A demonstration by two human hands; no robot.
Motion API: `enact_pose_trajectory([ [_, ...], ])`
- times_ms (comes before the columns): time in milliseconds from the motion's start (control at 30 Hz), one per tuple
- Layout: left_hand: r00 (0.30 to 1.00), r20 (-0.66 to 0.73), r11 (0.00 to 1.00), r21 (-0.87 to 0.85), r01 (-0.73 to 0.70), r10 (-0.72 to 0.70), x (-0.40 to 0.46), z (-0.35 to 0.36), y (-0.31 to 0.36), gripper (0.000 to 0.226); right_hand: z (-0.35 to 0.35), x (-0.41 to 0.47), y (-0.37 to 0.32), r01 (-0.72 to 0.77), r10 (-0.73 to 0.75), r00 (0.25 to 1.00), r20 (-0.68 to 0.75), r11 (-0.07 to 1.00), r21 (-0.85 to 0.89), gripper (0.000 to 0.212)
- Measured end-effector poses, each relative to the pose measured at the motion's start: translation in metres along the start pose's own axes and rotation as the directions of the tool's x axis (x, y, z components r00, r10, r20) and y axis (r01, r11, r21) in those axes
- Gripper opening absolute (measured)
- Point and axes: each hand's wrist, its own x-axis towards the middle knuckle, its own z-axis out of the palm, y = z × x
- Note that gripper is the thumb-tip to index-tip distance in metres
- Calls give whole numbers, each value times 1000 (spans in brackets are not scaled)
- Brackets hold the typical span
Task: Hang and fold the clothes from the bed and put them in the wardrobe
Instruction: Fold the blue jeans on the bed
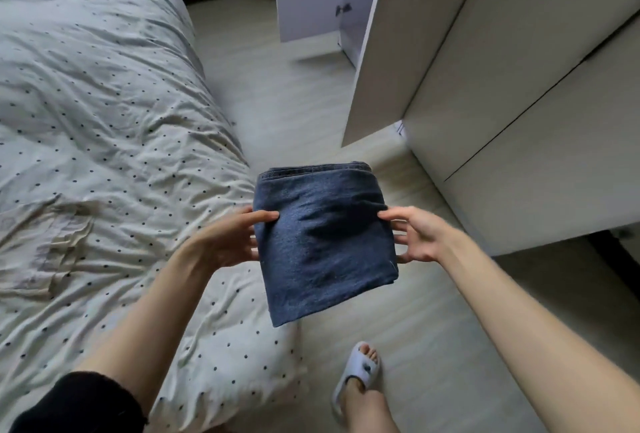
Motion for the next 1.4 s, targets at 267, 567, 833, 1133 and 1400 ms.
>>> enact_pose_trajectory([
  [267, 999, 36, 999, -51, 18, -16, 41, 122, 26, 69, -122, -16, -44, -5, 4, 998, -58, 1000, -19, 23],
  [567, 993, -111, 996, -64, -58, 51, 65, 105, 106, 44, -101, 27, -142, 25, -22, 999, 27, 995, -94, 15],
  [833, 975, -148, 979, -92, -182, 168, 116, 27, 268, 34, -24, 103, -317, 109, -106, 994, 38, 990, -91, 4],
  [1133, 963, -217, 985, -26, -172, 163, 185, -53, 452, 25, 62, 187, -488, 141, -142, 990, -20, 990, -21, 7],
  [1400, 957, -244, 987, 28, -158, 161, 271, -80, 598, 18, 83, 252, -640, 165, -164, 982, -90, 986, -3, 4],
])
